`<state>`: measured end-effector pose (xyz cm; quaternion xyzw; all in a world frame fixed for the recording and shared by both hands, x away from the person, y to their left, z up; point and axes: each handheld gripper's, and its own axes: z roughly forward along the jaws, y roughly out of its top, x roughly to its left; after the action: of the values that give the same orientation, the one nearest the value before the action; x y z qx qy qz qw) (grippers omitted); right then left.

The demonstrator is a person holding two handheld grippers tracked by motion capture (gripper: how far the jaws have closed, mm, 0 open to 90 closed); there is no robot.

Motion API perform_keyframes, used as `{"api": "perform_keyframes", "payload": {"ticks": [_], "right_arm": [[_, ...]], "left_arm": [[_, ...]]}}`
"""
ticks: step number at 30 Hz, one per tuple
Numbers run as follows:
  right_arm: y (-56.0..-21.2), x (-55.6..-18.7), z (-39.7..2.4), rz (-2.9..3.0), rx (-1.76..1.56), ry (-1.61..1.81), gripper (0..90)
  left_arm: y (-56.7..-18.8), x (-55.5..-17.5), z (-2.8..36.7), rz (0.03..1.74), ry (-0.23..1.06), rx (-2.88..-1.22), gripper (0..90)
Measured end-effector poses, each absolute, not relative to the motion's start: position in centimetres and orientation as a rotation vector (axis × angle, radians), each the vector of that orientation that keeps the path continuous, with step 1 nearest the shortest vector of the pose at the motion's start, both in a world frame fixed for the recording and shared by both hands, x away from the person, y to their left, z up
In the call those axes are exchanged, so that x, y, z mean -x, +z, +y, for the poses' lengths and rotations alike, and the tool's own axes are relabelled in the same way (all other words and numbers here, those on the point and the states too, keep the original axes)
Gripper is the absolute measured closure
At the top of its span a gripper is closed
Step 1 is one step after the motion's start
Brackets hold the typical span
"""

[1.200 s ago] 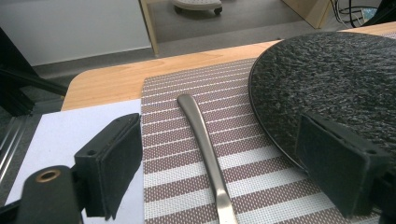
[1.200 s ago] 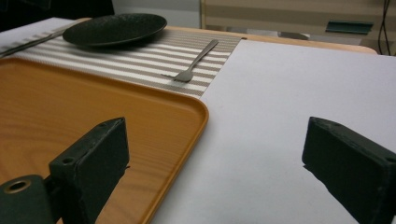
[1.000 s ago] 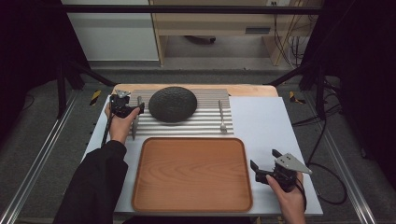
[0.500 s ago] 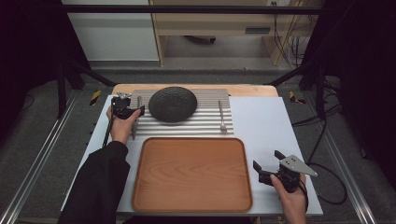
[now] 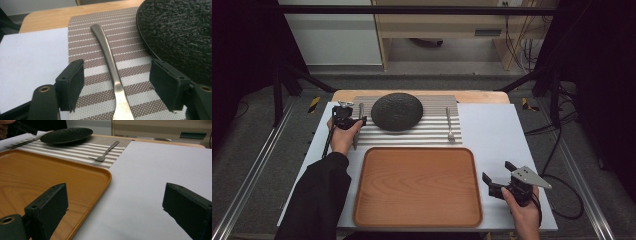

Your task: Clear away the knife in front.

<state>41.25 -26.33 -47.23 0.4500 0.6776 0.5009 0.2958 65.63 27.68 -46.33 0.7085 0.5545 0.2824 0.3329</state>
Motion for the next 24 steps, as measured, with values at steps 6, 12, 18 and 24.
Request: {"api": "perform_keyframes", "payload": {"ticks": [6, 12, 18, 24], "right_arm": [[-47.3, -41.3, -26.3, 1.809, -1.203, 1.334, 6.5], [-47.3, -41.3, -26.3, 1.811, -1.203, 1.338, 6.5], [-47.3, -41.3, -26.3, 1.812, -1.202, 1.343, 6.7], [-47.3, -41.4, -26.2, 1.817, -1.201, 1.344, 6.8]], "left_arm": [[-46.7, -65.7, 27.8, 1.463, 0.712, -1.866, 36.4], [-47.0, -65.7, 27.7, 1.477, 0.684, -1.871, 42.3], [-47.2, -65.6, 27.5, 1.468, 0.665, -1.892, 49.4], [-47.4, -65.7, 27.4, 1.477, 0.657, -1.896, 54.6]]}}
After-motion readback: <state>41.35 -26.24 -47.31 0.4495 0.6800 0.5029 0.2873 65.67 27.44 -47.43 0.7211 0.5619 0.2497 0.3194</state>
